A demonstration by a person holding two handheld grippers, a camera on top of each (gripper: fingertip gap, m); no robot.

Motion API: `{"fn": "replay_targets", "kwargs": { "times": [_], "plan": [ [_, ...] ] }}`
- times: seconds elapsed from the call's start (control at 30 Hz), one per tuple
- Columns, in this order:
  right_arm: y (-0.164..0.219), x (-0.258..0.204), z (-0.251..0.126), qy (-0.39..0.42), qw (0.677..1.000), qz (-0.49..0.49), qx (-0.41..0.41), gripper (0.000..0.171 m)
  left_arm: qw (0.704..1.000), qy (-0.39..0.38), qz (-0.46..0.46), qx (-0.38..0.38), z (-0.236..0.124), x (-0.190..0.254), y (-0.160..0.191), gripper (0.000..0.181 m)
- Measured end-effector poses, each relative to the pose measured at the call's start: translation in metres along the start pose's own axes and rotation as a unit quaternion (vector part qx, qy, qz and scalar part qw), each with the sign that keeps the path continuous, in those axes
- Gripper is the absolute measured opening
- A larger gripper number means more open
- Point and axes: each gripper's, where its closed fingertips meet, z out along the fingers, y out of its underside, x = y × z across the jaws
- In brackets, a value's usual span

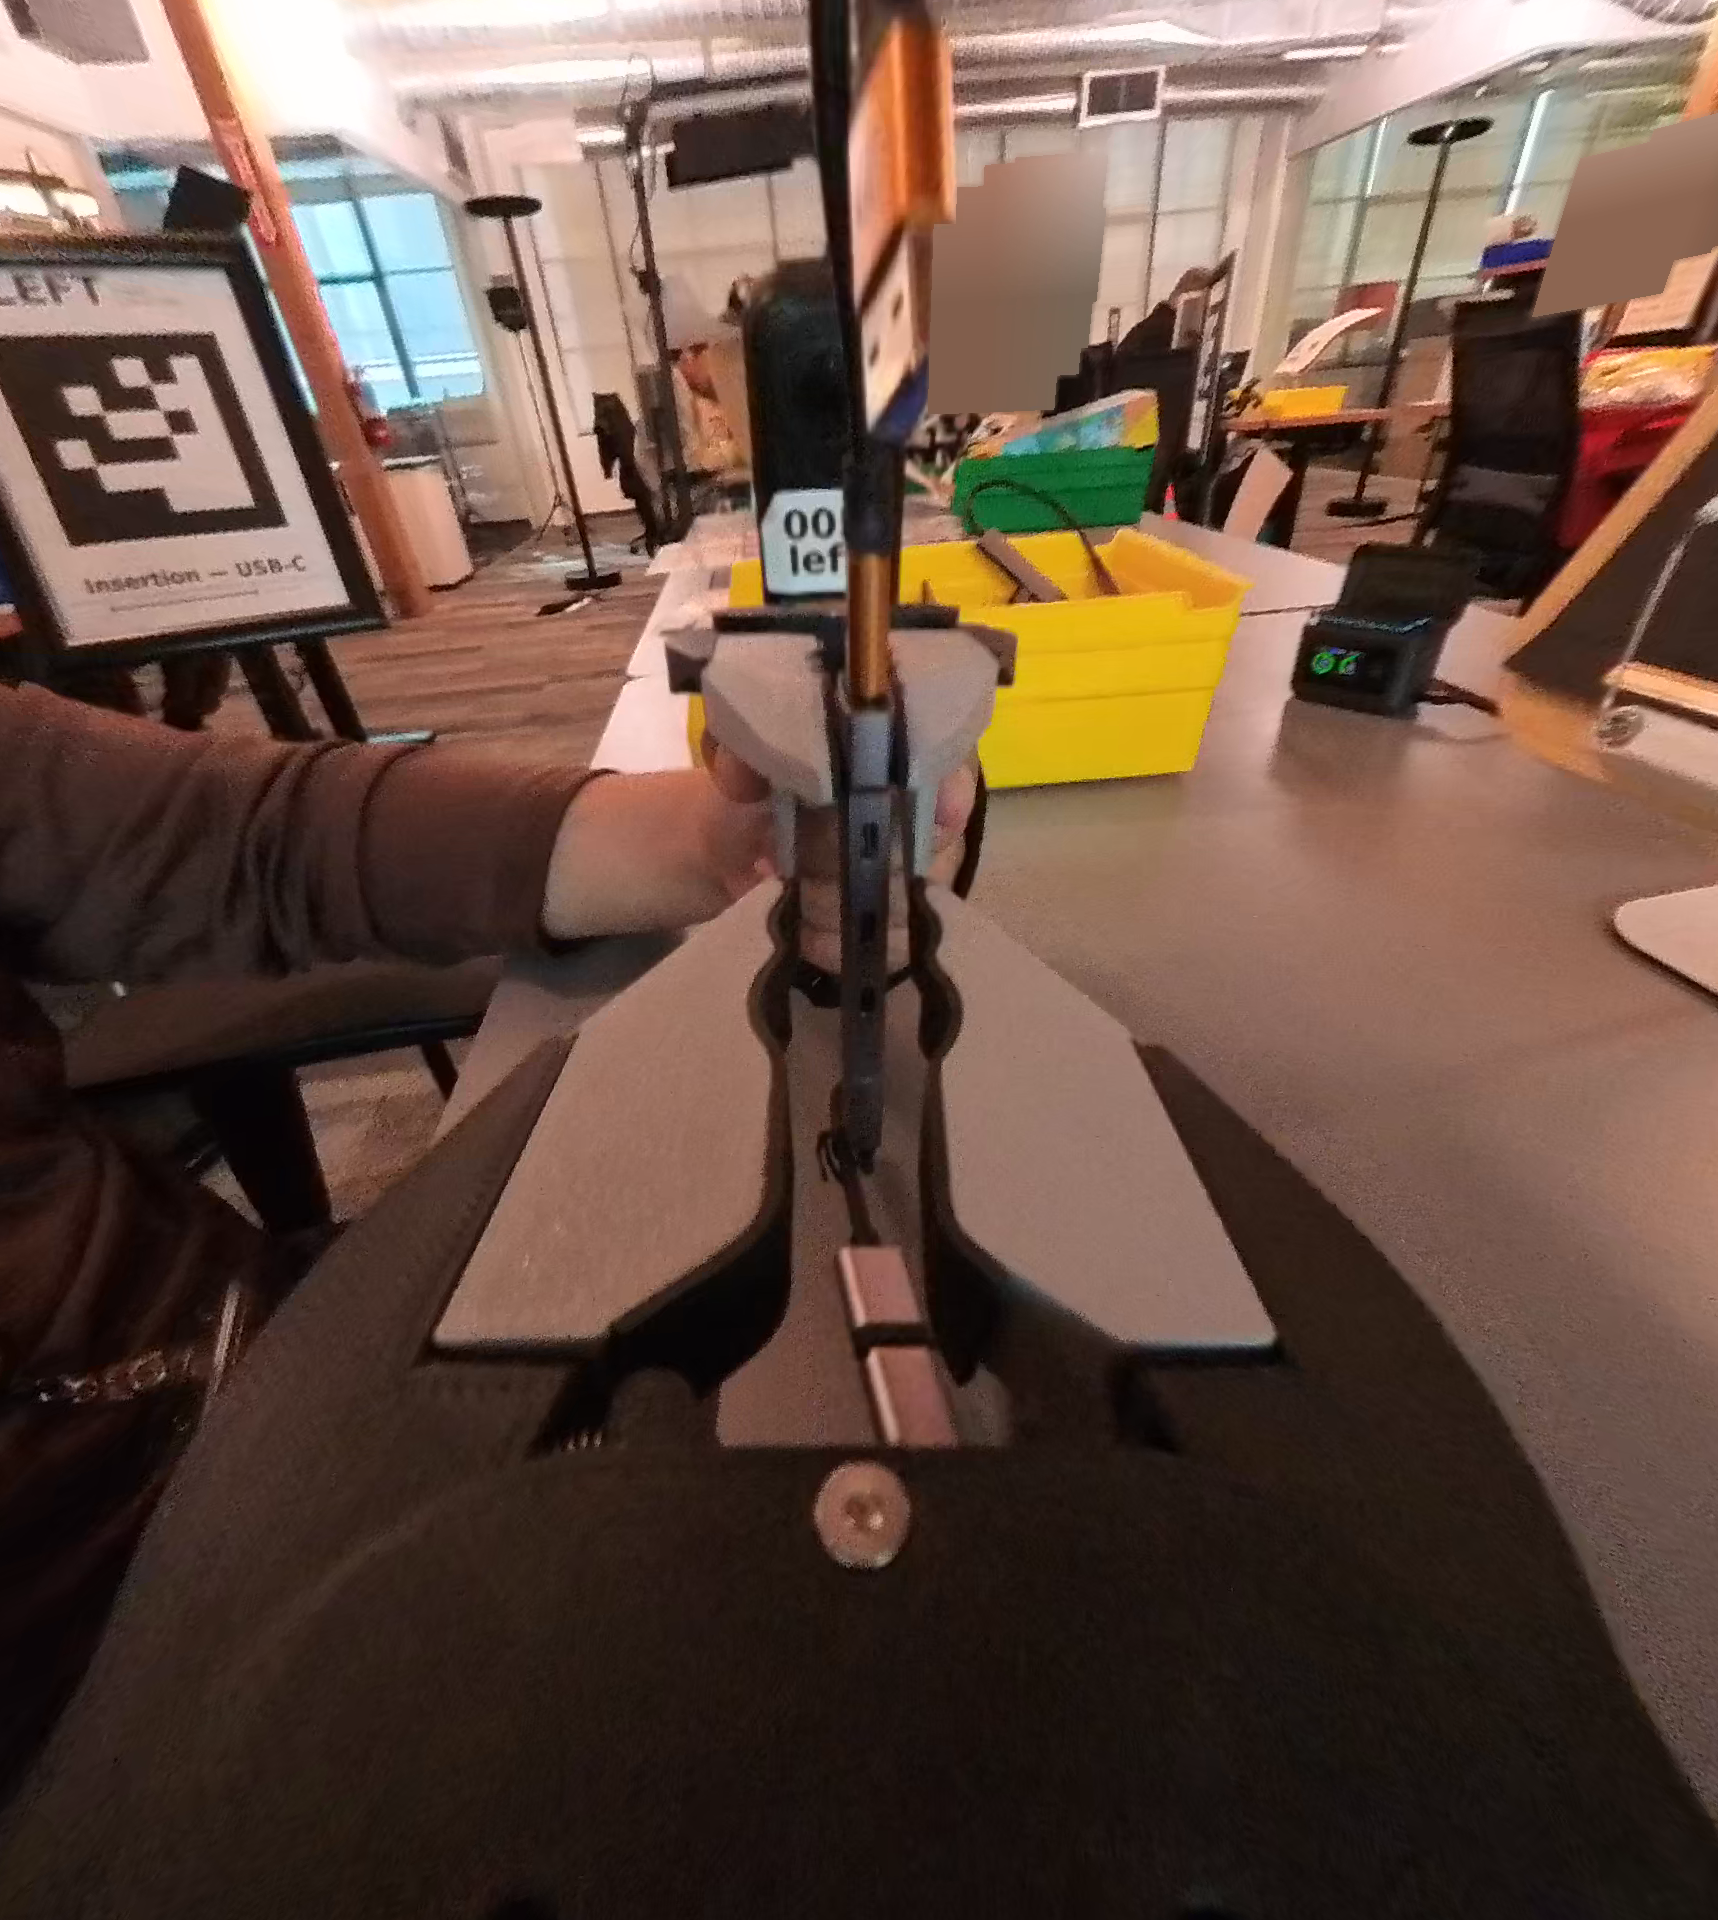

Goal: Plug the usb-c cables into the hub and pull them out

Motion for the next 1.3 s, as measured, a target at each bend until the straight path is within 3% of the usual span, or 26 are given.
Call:
{"fn": "replay_targets", "kwargs": {
  "times": [0.33, 0.47, 0.6, 0.7, 0.97, 1.07, 1.3],
  "plan": [
    [0.016, -0.001, 0.035, 0.037, 0.995, -0.066, -0.06, 0.009, 0.998, -0.019, -0.001, 0.053, -0.003, 0.005, -0.019, 0.007],
    [0.031, 0.017, 0.028, 0.063, 0.993, -0.03, -0.099, 0.006, 0.998, -0.052, -0.031, 0.017, -0.005, -0.011, -0.002, 0.009],
    [0.022, 0.024, 0.017, 0.059, 0.995, 0.019, -0.074, 0.006, 0.994, -0.093, -0.015, -0.063, -0.005, -0.024, 0.026, 0.015],
    [0.028, 0.022, 0.014, 0.044, 0.994, 0.039, -0.092, 0.006, 0.994, -0.087, -0.008, -0.066, -0.001, -0.02, 0.028, 0.007],
    [0.062, 0.004, 0.027, 0.014, 0.981, 0.008, -0.195, 0.006, 0.99, -0.07, -0.022, -0.121, 0.005, -0.014, 0.049, 0.034],
    [0.06, 0.002, 0.027, 0.012, 0.982, 0.009, -0.189, 0.004, 0.991, -0.05, 0.033, -0.123, 0.008, -0.003, 0.047, 0.008],
    [0.034, 0.005, 0.019, 0.025, 0.992, -0.006, -0.126, 0.009, 0.995, -0.063, 0.043, -0.07, -0.001, -0.006, 0.023, 0.006]
  ]
}}
